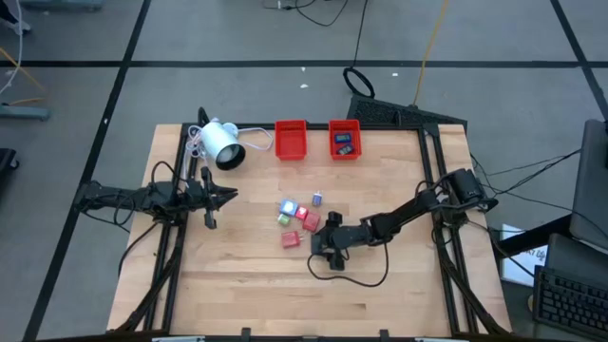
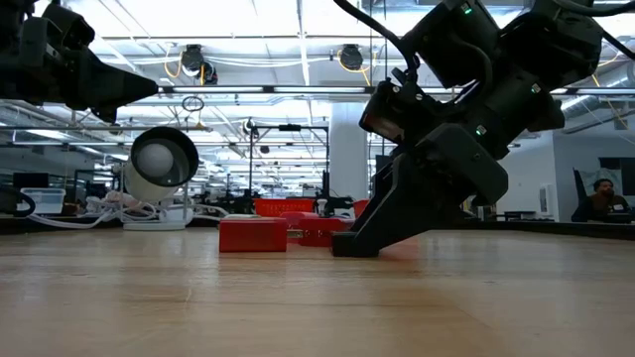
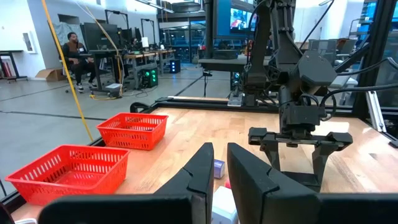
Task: Pick & Place Office items
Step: Put the black digital clock into the right red bin
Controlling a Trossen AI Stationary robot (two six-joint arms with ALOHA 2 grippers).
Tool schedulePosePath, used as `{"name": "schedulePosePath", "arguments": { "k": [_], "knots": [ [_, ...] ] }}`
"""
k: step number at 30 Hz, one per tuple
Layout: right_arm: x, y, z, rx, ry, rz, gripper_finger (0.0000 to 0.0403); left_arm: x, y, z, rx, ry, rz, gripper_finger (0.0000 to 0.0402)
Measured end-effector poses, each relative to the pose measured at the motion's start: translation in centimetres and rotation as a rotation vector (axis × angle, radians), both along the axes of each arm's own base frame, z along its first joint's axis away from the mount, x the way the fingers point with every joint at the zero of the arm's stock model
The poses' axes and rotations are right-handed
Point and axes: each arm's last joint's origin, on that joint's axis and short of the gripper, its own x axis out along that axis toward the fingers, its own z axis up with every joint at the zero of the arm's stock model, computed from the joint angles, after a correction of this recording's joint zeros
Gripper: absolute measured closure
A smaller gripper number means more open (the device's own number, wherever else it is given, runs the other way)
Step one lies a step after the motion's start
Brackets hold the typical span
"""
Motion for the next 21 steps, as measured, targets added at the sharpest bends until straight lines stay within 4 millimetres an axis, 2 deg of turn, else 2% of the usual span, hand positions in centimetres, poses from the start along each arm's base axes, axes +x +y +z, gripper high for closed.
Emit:
{"name": "schedulePosePath", "arguments": {
  "k": [21],
  "knots": [
    [-1.4, -0.4, 3.9, -0.014, 0.017, 0.007, 0.0108, 0.0, 0.0, 0.0, 0.000, 0.000, 0.000, 0.0355]
  ]
}}
